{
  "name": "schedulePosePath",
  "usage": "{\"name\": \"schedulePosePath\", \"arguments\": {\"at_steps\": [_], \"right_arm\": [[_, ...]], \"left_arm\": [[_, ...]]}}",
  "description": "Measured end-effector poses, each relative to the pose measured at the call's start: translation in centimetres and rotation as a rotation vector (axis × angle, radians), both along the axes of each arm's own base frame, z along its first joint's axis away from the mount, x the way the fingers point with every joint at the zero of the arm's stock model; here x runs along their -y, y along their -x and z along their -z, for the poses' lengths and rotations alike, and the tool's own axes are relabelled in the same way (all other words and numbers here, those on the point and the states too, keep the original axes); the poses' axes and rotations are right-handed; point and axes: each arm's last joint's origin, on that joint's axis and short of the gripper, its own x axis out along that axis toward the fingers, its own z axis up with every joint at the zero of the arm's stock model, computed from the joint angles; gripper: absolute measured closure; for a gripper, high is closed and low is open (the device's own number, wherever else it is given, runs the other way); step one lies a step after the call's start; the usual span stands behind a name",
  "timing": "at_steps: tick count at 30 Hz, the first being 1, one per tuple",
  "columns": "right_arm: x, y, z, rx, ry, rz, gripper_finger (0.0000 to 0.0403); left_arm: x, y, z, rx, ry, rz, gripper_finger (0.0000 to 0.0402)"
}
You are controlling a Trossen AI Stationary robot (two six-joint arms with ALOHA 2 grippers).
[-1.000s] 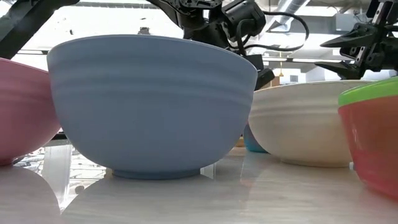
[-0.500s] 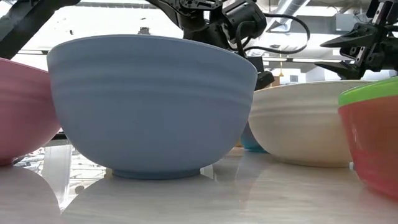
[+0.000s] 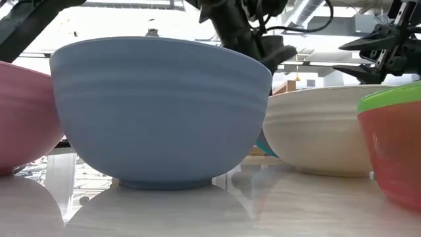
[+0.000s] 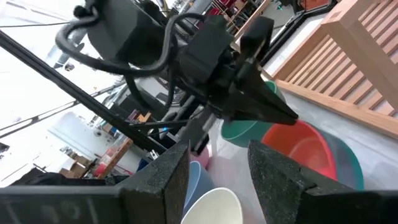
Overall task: Place and stack bowls onto a shelf
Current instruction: Stack the colored bowls by size on the shelf
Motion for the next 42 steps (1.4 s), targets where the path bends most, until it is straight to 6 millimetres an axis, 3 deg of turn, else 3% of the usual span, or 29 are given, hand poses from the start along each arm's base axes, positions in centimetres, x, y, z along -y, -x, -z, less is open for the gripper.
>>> {"name": "schedulePosePath", "arguments": {"at_steps": [17,23,32,36,42], "right_arm": [[0.0,0.0,0.0,0.000,0.000,0.000,0.0214],[0.0,0.0,0.0,0.000,-0.001,0.000,0.0214],[0.0,0.0,0.0,0.001,-0.001,-0.001,0.0214],[0.0,0.0,0.0,0.000,0.000,0.000,0.0214],[0.0,0.0,0.0,0.000,0.000,0.000,0.0214]], "left_arm": [[-0.6,-0.5,-3.3,0.093,0.213,0.064,0.0401],[-2.1,-0.2,-3.2,0.081,0.328,0.051,0.0401],[-3.8,0.7,-6.1,0.188,0.533,0.103,0.0401],[-4.6,0.9,-5.9,0.167,0.481,0.102,0.0401],[-3.7,1.2,-4.7,0.020,0.130,0.081,0.0380]]}}
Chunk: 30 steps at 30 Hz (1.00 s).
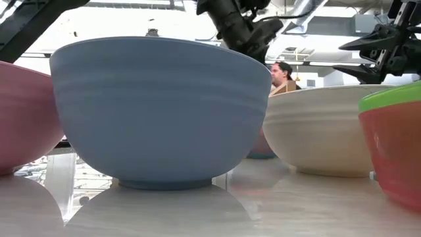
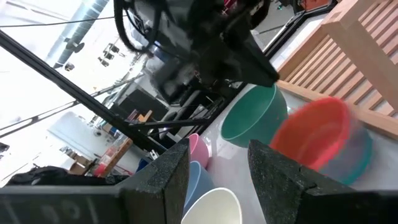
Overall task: Place and stack bowls onto a shelf
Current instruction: Stack the colored bowls by size on the shelf
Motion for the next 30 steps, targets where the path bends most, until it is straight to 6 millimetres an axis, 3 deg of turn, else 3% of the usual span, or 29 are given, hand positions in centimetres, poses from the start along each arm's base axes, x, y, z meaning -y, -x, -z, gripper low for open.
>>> {"name": "schedulePosePath", "arguments": {"at_steps": [5,10,13,21,30], "right_arm": [[0.0,0.0,0.0,0.000,0.005,0.002,0.0214],[0.0,0.0,0.0,-0.001,0.007,0.003,0.0214],[0.0,0.0,0.0,-0.001,0.008,0.004,0.0214],[0.0,0.0,0.0,-0.001,0.008,0.005,0.0214],[0.0,0.0,0.0,0.000,0.007,0.005,0.0214]], "left_arm": [[0.9,-0.2,-0.2,-0.037,-0.204,0.149,0.0303],[0.6,0.2,1.1,-0.092,-0.201,0.114,0.0208],[0.1,0.4,2.6,-0.113,-0.184,0.097,0.0178],[-0.1,0.2,5.2,-0.097,-0.211,0.208,0.0204],[-2.7,0.8,6.5,-0.105,-0.217,0.242,0.0223]]}}
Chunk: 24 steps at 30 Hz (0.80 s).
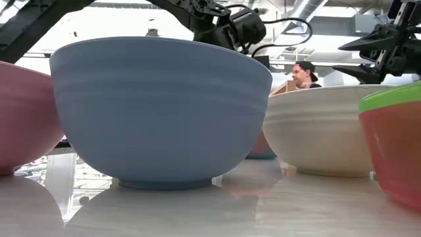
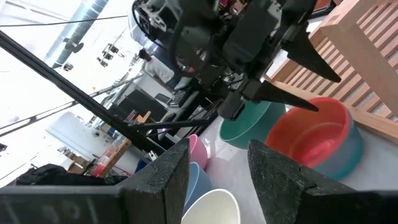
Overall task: Place and stack bowls onto a shelf
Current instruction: Stack the colored bowls by size on the shelf
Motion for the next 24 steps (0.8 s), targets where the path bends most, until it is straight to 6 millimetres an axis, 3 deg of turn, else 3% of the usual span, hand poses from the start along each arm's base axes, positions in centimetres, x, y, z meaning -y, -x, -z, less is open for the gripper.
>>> {"name": "schedulePosePath", "arguments": {"at_steps": [8,24], "right_arm": [[0.0,0.0,0.0,0.000,0.000,0.000,0.0214],[0.0,0.0,0.0,0.000,0.000,0.000,0.0214]], "left_arm": [[-1.3,0.2,-0.1,0.012,0.039,0.089,0.0223],[-0.7,0.3,1.8,0.031,0.019,0.091,0.0224]]}}
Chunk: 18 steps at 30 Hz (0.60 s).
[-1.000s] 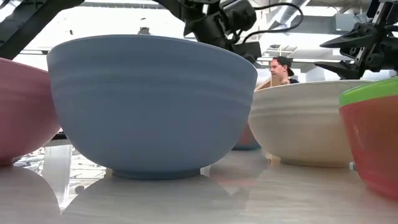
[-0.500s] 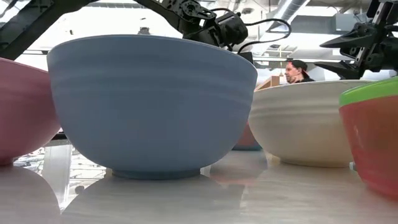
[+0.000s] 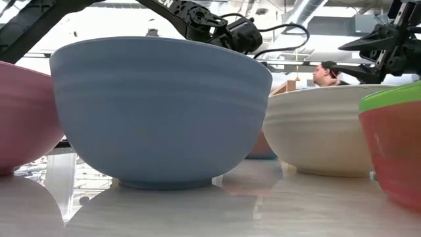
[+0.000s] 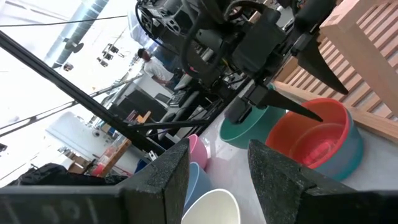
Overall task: Place and stack bowls onto a shelf
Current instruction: Stack the colored bowls by size on the shelf
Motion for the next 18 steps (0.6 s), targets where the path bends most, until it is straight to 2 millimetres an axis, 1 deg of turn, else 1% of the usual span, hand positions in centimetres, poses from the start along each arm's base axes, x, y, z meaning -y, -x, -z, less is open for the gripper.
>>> {"name": "schedulePosePath", "arguments": {"at_steps": [4,9,12,15,18], "right_arm": [[0.0,0.0,0.0,0.000,0.000,0.000,0.0214],[0.0,0.0,0.0,0.000,0.000,0.000,0.0214],[0.0,0.0,0.0,0.000,0.000,0.000,0.0214],[0.0,0.0,0.0,0.000,0.000,0.000,0.0214],[0.0,0.0,0.0,0.000,0.000,0.000,0.0214]], "left_arm": [[-0.2,0.0,0.0,0.003,-0.011,-0.006,0.0241],[-0.2,0.0,0.0,0.007,-0.004,-0.001,0.0295],[-0.2,0.0,0.0,0.000,-0.004,0.000,0.0319],[-0.2,0.2,0.5,-0.011,-0.011,-0.015,0.0326],[-0.2,0.6,1.5,-0.033,0.001,-0.032,0.0317]]}}
